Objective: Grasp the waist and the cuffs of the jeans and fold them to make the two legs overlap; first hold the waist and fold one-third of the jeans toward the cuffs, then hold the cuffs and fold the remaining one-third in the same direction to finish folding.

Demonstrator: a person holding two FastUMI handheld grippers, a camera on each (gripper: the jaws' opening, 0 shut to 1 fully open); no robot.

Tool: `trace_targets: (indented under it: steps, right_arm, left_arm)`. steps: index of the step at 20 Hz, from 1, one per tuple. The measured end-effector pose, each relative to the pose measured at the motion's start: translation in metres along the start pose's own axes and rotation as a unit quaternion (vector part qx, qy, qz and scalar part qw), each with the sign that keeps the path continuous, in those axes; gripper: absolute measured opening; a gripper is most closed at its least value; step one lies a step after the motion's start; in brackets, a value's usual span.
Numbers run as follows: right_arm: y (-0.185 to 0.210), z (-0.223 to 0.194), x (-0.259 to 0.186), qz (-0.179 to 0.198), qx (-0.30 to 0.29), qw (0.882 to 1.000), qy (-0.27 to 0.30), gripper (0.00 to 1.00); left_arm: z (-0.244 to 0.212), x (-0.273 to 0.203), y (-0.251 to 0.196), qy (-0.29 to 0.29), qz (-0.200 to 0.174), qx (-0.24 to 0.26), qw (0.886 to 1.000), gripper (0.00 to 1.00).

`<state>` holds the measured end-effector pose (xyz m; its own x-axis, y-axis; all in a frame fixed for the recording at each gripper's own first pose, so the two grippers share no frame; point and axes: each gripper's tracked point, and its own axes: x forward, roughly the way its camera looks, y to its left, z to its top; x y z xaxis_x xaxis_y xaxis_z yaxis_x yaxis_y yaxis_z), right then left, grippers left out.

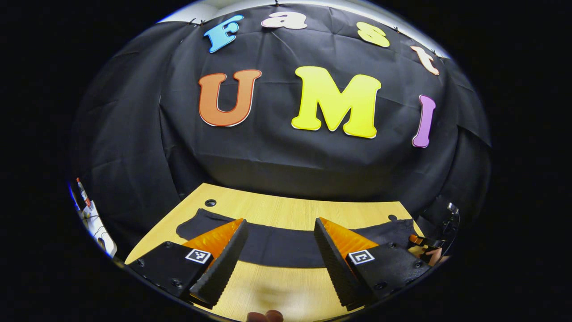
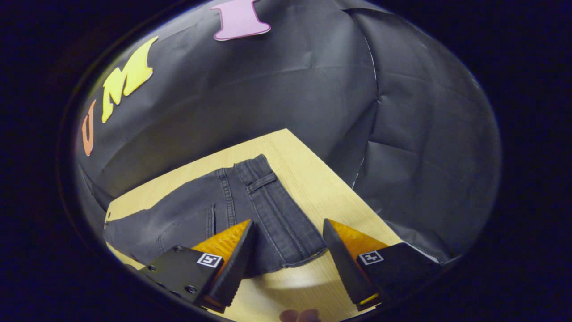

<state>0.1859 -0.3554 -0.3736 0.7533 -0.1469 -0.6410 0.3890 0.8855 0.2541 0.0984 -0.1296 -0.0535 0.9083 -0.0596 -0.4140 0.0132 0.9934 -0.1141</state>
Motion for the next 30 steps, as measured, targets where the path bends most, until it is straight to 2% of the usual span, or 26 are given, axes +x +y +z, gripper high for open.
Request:
trace_targets:
  steps: [2,3,5,7,9,11,13,16,21,23,24,26,27,28,30]
  right_arm:
    - [0.001,-0.003,0.001,0.004,0.009,1.0,0.004,0.94]
    - [0.001,-0.003,0.0,0.004,0.01,1.0,0.001,0.87]
    - [0.006,-0.006,0.0,0.015,0.016,1.0,0.005,0.87]
    - [0.014,-0.005,-0.001,0.017,0.022,1.0,0.008,0.71]
    - [0.017,-0.007,-0.001,0.013,0.011,1.0,0.015,0.48]
    - [0.015,-0.006,-0.002,-0.014,-0.024,0.999,0.017,0.27]
    - [0.021,-0.006,-0.01,-0.028,-0.028,0.999,0.03,0.12]
    - [0.024,0.004,-0.02,-0.025,0.013,0.999,0.04,0.12]
    - [0.05,0.037,-0.079,-0.011,-0.008,1.0,0.004,0.11]
    - [0.076,0.058,-0.103,0.003,-0.016,1.0,-0.016,0.07]
    - [0.09,0.067,-0.113,0.012,-0.019,0.999,-0.025,0.11]
    - [0.125,0.081,-0.131,0.03,-0.021,0.999,-0.039,0.11]
    - [0.145,0.088,-0.14,0.039,-0.026,0.998,-0.046,0.14]
    - [0.161,0.093,-0.149,0.049,-0.037,0.997,-0.055,0.11]
    - [0.207,0.097,-0.169,0.076,-0.059,0.993,-0.064,0.11]
  left_arm:
    - [0.0,0.002,0.001,0.001,0.001,-0.006,1.0,0.95]
    - [-0.001,0.003,0.001,0.003,0.0,-0.011,1.0,0.96]
    - [0.0,0.002,0.002,0.004,-0.003,-0.02,1.0,0.96]
    - [-0.002,0.001,0.007,0.005,-0.004,-0.028,1.0,0.95]
    - [-0.002,-0.002,0.015,0.005,-0.002,-0.037,0.999,0.96]
    - [-0.002,-0.004,0.024,0.004,0.0,-0.046,0.999,0.96]
    - [-0.002,-0.007,0.032,0.004,0.001,-0.051,0.999,0.96]
    - [-0.002,-0.012,0.045,-0.003,0.005,-0.05,0.999,0.96]
    - [-0.005,-0.015,0.061,-0.01,-0.002,-0.064,0.998,0.96]
    - [-0.005,-0.015,0.067,-0.016,-0.007,-0.068,0.998,0.96]
    - [-0.004,-0.016,0.071,-0.017,-0.01,-0.072,0.997,0.96]
    - [-0.004,-0.018,0.08,-0.024,-0.012,-0.078,0.997,0.96]
    - [-0.003,-0.019,0.085,-0.029,-0.011,-0.078,0.996,0.96]
    - [-0.004,-0.019,0.092,-0.032,-0.01,-0.077,0.996,0.96]
    - [-0.007,-0.022,0.106,-0.04,-0.006,-0.076,0.996,0.96]
